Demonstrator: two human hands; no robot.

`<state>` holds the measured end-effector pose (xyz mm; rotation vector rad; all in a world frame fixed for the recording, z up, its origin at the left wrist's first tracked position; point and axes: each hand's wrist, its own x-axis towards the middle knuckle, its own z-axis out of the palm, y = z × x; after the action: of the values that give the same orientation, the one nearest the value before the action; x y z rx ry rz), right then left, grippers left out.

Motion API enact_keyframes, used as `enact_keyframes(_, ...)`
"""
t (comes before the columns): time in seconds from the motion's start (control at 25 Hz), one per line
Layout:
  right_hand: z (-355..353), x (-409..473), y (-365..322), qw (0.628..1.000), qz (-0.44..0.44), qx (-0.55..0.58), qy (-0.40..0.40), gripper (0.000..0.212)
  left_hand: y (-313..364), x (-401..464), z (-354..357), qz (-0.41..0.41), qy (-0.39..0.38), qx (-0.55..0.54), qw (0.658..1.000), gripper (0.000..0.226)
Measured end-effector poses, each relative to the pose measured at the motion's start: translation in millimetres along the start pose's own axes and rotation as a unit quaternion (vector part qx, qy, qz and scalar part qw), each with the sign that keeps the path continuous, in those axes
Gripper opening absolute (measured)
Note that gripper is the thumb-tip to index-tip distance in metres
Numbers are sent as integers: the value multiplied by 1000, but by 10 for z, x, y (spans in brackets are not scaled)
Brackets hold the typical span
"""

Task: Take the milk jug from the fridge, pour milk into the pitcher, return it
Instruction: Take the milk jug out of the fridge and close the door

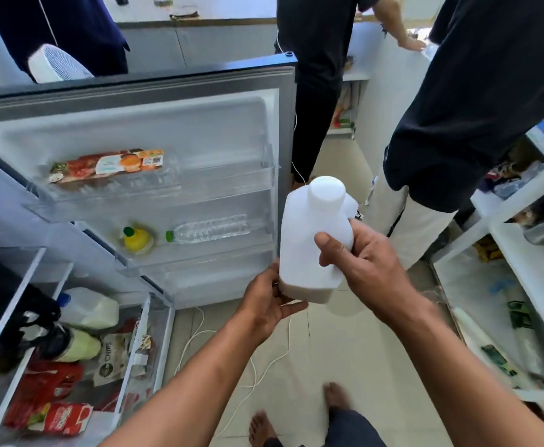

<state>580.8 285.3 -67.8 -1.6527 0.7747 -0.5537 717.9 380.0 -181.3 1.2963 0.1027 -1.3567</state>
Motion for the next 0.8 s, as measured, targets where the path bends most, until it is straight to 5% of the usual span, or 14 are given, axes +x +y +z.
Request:
enact_keyframes(0.44, -678, 397, -168, 998, -23, 51, -25, 21, 129, 0, 799, 47, 34, -15, 998, 36)
enact_keyframes(0.6, -967, 590, -210, 996, -31, 75, -25, 23, 448, 30, 1072, 93, 84, 145, 981, 34)
enact_keyframes(0.68, -1097, 672, -203, 996, -29, 86, -18, 20, 902, -33, 1240, 219, 133, 311, 915, 29)
enact_keyframes(0.8, -1261, 783, -178, 996, -31, 81, -15, 21, 1803, -219, 1658, 454, 260, 425, 739, 26)
